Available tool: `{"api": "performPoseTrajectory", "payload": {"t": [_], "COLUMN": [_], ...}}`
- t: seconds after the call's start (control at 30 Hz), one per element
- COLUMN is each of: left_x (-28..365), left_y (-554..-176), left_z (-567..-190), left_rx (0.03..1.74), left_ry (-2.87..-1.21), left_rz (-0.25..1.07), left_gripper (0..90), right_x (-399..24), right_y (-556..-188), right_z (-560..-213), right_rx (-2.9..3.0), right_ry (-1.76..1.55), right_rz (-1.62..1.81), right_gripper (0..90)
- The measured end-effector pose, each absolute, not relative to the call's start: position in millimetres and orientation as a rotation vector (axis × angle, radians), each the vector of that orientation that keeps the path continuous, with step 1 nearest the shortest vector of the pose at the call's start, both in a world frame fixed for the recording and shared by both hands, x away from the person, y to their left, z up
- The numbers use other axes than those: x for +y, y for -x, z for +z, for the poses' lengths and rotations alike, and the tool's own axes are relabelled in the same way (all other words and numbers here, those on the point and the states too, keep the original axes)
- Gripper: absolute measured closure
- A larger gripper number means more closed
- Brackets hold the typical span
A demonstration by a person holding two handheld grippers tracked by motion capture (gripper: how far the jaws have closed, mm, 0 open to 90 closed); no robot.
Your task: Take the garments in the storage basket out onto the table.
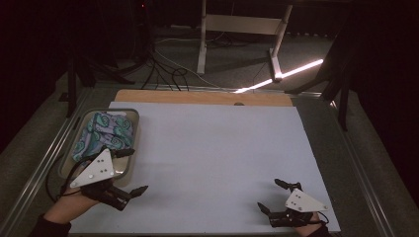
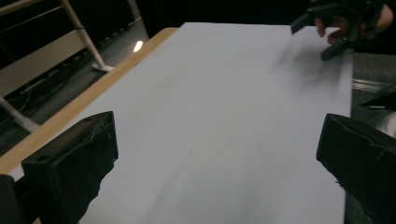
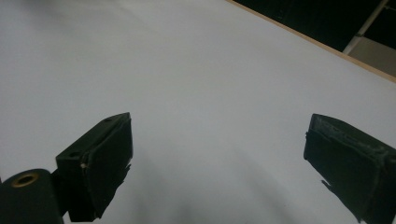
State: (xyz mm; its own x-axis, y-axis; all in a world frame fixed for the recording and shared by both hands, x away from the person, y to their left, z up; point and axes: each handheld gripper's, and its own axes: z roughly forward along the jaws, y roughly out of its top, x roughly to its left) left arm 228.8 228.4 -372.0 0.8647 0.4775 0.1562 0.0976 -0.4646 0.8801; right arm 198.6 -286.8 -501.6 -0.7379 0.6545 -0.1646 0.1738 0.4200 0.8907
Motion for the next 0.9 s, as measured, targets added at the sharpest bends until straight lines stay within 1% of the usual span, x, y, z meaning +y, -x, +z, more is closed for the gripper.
{"api": "performPoseTrajectory", "payload": {"t": [0.47,0.9], "left_x": [247,264], "left_y": [-249,-276], "left_z": [-360,-355], "left_rx": [0.529,0.654], "left_ry": [-1.998,-1.977], "left_rz": [0.545,0.627], "left_gripper": [0.0,0.0], "right_x": [-286,-286], "right_y": [-200,-200], "right_z": [-502,-503], "right_rx": [2.172,2.177], "right_ry": [-0.707,-0.701], "right_rz": [1.289,1.287], "right_gripper": [8.3,8.3]}}
